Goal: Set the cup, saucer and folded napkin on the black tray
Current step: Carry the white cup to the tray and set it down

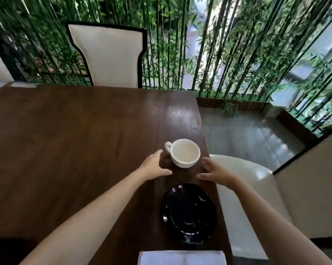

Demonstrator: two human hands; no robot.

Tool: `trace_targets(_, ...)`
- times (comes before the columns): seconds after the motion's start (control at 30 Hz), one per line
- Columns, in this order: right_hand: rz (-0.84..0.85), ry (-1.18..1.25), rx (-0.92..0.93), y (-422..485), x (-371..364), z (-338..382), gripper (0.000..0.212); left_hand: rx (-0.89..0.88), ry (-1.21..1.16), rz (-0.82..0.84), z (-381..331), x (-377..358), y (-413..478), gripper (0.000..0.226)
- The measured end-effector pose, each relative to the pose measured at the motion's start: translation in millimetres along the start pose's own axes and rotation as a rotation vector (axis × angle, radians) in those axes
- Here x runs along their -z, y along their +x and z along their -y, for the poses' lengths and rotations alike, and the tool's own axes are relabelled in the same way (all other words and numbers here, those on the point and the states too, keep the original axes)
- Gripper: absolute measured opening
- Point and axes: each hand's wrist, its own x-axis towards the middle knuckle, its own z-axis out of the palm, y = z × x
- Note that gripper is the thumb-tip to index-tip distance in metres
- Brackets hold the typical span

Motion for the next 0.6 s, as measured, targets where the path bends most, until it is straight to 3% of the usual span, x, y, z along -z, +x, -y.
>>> trace_targets(0.23, -0.112, 0.215, 0.190, 31.8, -12.1, -7.4, 0.100, -0.123, -0.373, -0.329, -9.6, -49.2, 16.6, 0.064)
trace_targets(0.3, -0.121, 0.232, 0.249, 37.5, -15.2, -6.7, 0.088, -0.140, -0.451, -0.386, -11.1, -55.8, 19.3, 0.063)
trace_targets(0.47, -0.189, 0.302, 0.280, 44.9, -23.4, -5.0, 0.083, -0.169, -0.541, -0.363, -8.3, -58.2, 27.9, 0.073)
trace_targets(0.6, -0.249, 0.328, 0.291, 45.9, -28.6, -2.0, 0.082, -0.181, -0.618, -0.269, -3.3, -50.5, 32.7, 0.062)
